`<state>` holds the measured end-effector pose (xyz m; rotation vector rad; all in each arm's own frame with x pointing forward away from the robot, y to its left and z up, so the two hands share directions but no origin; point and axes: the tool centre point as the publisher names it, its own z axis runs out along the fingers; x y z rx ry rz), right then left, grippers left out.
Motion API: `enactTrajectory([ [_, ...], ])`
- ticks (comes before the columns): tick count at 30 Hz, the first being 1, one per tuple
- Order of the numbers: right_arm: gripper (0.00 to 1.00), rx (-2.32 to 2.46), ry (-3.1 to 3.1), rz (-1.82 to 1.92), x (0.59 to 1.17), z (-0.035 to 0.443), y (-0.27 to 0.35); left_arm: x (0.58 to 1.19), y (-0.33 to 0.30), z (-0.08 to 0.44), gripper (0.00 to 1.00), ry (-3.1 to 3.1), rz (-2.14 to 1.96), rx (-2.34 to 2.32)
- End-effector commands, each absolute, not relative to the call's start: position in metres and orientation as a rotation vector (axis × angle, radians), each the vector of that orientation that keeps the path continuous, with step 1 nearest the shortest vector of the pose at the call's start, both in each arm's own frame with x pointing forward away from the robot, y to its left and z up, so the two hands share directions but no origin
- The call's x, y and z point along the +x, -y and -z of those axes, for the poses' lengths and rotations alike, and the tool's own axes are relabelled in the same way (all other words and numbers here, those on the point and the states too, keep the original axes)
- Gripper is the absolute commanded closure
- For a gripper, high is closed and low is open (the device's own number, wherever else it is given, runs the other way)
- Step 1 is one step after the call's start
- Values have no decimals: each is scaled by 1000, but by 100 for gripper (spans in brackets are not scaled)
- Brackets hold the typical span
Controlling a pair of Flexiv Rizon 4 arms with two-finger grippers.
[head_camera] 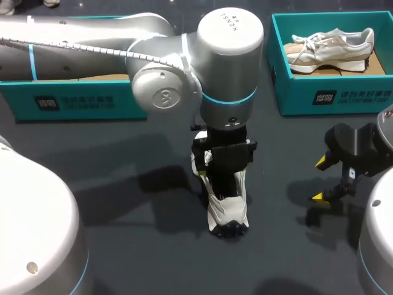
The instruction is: Take the shoe out of the shoebox, open the shoe tongue, remove and reinsert the insole, then place the shoe into the shoebox
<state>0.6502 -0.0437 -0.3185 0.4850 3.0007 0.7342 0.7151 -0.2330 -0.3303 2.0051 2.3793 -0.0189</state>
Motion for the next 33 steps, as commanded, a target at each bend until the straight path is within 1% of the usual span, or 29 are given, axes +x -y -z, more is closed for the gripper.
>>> enactTrajectory([
  [1, 0, 486, -2999, -729, 648, 318, 44, 720, 230, 326, 0, -2380, 37, 2005],
  [13, 0, 486, -2999, -729, 648, 318, 44, 728, 223, 315, 0, -2378, 46, 2000],
  [22, 0, 486, -2999, -729, 648, 318, 44, 755, 209, 302, 7, -2400, 41, 1963],
  [24, 0, 486, -2999, -729, 648, 318, 44, 763, 206, 297, 14, -2405, 37, 1948],
  [29, 0, 486, -2999, -729, 648, 318, 44, 786, 201, 286, 16, -2415, 33, 1919],
  [31, 0, 486, -2999, -729, 648, 318, 44, 796, 200, 282, 20, -2427, 65, 1919],
  [32, 0, 486, -2999, -729, 648, 318, 44, 800, 199, 279, 29, -2428, 73, 1918],
  [33, 0, 486, -2999, -729, 648, 318, 44, 804, 198, 277, 37, -2432, 85, 1916],
])
